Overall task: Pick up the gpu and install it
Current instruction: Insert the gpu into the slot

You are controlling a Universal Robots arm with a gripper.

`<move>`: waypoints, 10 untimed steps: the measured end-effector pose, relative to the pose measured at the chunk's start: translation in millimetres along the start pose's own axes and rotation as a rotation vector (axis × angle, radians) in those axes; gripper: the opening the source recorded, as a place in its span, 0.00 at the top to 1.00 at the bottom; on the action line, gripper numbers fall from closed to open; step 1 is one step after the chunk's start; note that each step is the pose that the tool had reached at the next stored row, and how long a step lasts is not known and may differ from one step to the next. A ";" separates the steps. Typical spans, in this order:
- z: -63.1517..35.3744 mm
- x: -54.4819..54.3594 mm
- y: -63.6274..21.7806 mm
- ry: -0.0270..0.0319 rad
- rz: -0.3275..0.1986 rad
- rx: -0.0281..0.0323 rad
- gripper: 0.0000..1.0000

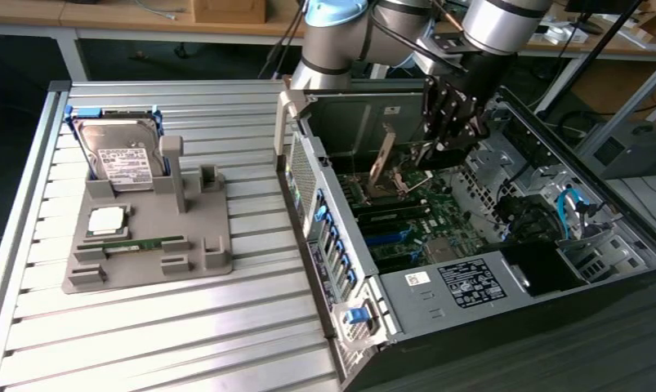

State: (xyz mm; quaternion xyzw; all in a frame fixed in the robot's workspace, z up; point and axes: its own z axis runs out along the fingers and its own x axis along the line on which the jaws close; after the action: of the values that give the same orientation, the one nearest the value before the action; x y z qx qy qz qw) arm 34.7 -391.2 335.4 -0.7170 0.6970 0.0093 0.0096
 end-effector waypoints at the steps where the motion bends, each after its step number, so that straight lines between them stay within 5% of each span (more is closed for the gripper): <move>1: 2.1 0.0 0.1 0.0005 0.000 0.0000 0.73; 10: 10.1 1.5 1.2 0.0011 0.000 0.0000 0.73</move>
State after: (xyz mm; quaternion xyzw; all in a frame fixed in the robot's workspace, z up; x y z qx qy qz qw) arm 33.5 -392.4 325.2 -0.7170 0.6970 0.0089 0.0092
